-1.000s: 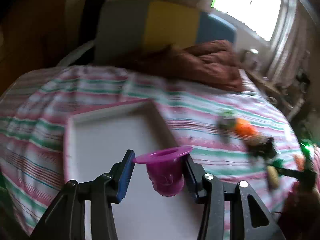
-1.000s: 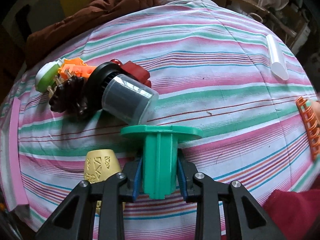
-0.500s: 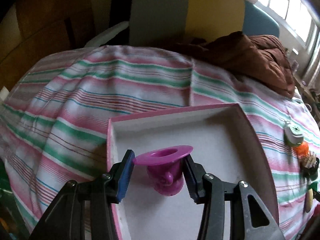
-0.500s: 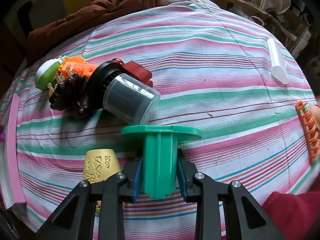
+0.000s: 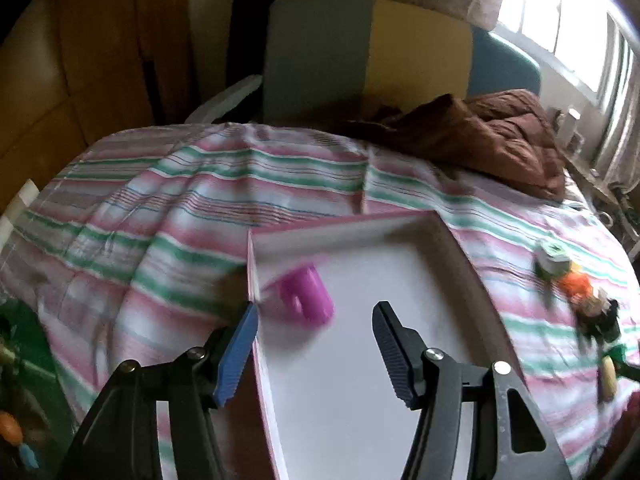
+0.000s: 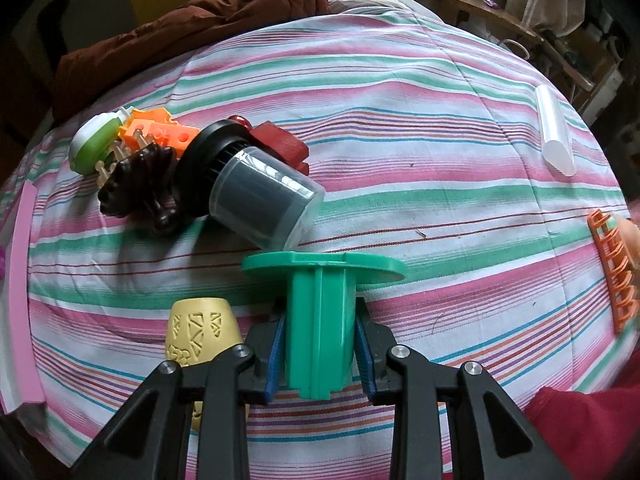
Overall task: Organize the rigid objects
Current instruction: 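Carry the magenta cup into the white tray and open the left gripper, then lift the green spool piece with the right gripper and carry it toward the tray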
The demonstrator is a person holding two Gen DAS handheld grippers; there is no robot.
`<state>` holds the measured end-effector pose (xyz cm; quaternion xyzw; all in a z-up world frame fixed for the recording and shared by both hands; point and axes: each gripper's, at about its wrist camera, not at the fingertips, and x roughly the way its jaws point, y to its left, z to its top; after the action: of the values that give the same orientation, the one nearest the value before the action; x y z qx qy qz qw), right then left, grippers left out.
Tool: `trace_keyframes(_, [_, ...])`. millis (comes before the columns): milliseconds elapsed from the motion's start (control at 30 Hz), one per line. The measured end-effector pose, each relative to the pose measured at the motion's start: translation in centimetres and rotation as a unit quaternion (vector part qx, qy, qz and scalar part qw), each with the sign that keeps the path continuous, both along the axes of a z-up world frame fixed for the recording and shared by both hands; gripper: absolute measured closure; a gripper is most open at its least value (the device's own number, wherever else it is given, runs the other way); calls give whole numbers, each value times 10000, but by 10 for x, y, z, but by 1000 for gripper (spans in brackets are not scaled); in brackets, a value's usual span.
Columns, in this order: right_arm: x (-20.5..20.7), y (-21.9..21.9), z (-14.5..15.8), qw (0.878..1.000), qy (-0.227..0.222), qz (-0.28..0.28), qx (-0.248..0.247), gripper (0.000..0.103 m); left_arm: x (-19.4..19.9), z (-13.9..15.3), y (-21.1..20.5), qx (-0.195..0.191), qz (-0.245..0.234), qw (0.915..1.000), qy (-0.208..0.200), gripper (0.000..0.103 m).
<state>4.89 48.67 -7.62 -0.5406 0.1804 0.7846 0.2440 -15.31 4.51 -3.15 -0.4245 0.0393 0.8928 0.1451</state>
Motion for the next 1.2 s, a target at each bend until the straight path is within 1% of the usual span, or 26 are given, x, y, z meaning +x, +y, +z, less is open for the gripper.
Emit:
trace_keyframes(133, [1,-5,2,10000,-24,38,66,71,40,8,0,106,23,9999,16,43])
trace_keyframes(233, [5,-6,1,10000,-17,40,79,72,71,14,2,165,20,9998,116,42])
trace_keyframes(333, [5,-3,1,9999,-9,23,100,72,89,16,5,266,-12,9996,77,43])
trace_keyframes(500, [6,-8,3,9998,12,37,194,73,112,20,14,146,-163,9995,209,42])
trace_keyframes(600, [4,-4,3,9997,67,63,244,73,118,20,13,186,-199,9994,197,42])
trace_keyframes(700, [2,1,2,9996,89,48,268,73,122,19,12,136,-201,9995,195,43])
trace_keyframes(867, [9,2,16,9981,543,-3,303,73,125,18,8,147,-167,9996,183,43])
trace_keyframes(1000, [12,-9,34,9933,1053,209,438,73,125,16,3,148,-109,9997,149,43])
trace_keyframes(1067, [13,-21,42,9906,1233,368,460,73,125,16,1,179,-80,9997,152,43])
trace_keyframes(1200, [6,-39,39,9888,1278,670,372,73,125,14,-5,175,-40,9998,127,43])
